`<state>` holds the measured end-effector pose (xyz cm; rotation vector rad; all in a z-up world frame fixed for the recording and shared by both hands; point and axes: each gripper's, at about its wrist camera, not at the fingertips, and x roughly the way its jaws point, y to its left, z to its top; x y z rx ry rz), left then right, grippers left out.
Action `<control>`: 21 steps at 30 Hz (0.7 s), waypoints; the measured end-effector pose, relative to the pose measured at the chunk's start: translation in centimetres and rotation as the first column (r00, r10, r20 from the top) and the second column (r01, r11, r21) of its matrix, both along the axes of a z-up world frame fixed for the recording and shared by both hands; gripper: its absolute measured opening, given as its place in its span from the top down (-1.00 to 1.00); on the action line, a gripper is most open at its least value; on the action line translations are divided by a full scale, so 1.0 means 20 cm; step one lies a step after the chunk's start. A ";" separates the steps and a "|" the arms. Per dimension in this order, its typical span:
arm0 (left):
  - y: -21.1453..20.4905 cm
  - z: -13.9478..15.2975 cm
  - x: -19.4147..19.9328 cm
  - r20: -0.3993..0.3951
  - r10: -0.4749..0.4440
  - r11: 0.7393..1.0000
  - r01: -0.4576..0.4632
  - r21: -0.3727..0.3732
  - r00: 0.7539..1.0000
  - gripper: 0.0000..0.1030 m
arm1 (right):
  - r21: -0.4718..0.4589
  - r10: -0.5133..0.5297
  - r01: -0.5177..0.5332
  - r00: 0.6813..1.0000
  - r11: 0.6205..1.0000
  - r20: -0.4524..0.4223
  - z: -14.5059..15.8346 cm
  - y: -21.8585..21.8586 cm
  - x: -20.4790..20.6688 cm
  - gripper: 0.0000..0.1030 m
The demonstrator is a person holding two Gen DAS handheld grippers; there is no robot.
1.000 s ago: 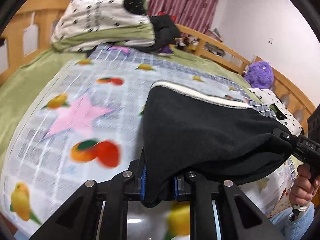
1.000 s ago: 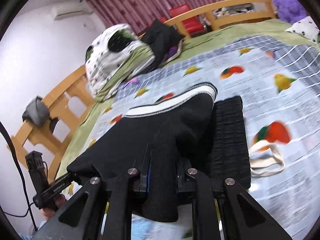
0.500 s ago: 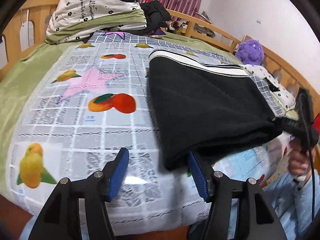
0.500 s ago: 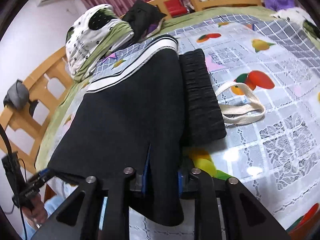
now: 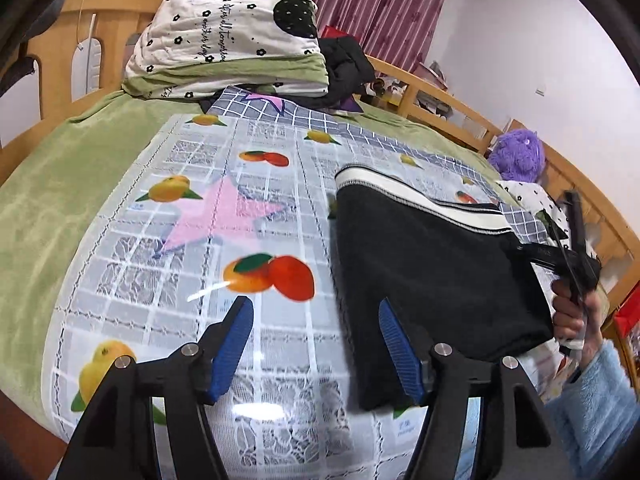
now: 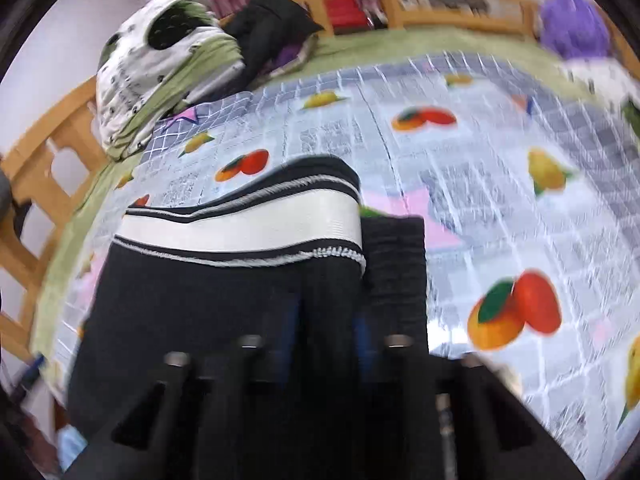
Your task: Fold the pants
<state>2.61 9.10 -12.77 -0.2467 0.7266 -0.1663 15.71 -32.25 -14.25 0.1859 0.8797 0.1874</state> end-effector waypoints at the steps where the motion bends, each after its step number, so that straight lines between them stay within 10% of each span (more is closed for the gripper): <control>1: -0.01 0.00 0.01 -0.001 -0.001 1.000 0.001 0.006 1.000 -0.23 | 0.025 0.023 -0.024 0.999 0.999 0.045 0.04 -0.02 -0.04 0.83; 5: -0.06 0.01 0.04 0.000 -0.034 0.999 0.034 0.016 0.999 -0.23 | 0.096 -0.019 0.005 0.990 0.995 0.140 0.15 -0.15 -0.14 0.83; 10: -0.22 0.01 0.08 -0.004 -0.105 0.994 0.105 -0.014 0.994 -0.23 | 0.015 -0.048 0.048 0.998 0.999 0.027 -0.06 -0.21 -0.05 0.51; 16: -0.41 0.05 0.10 0.023 -0.197 0.980 0.198 -0.023 0.980 -0.24 | 0.096 -0.058 0.047 0.991 0.994 0.124 0.17 -0.21 -0.36 0.47; 21: -0.58 -0.13 0.10 -0.076 -0.198 0.971 0.206 0.124 0.977 -0.24 | -0.008 0.078 -0.078 0.990 0.997 0.115 0.07 0.00 -0.59 0.47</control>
